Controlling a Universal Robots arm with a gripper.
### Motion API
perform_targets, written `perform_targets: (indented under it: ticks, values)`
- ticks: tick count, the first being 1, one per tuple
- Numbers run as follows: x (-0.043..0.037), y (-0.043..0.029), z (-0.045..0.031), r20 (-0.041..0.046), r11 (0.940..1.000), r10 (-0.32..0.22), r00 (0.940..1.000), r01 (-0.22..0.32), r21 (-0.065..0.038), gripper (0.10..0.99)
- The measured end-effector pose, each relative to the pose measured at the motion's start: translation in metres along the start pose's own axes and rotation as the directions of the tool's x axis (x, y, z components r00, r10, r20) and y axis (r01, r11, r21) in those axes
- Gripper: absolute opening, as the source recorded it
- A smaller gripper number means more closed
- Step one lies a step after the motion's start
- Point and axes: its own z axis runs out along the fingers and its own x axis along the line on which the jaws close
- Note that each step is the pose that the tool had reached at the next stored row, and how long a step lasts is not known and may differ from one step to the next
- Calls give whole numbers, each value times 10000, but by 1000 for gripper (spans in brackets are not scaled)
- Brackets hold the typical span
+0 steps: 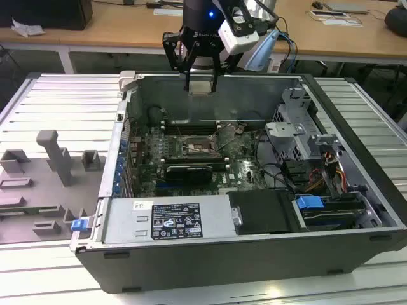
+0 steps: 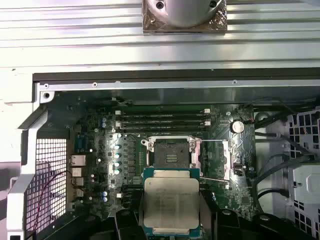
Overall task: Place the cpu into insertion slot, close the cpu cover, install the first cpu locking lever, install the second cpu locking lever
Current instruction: 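Place the cpu into insertion slot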
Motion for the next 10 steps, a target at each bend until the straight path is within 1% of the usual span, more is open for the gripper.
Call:
perform_targets:
  ticks: [10]
  values:
    - [0,0,0,30,9994,342,9994,-342,-7,533]
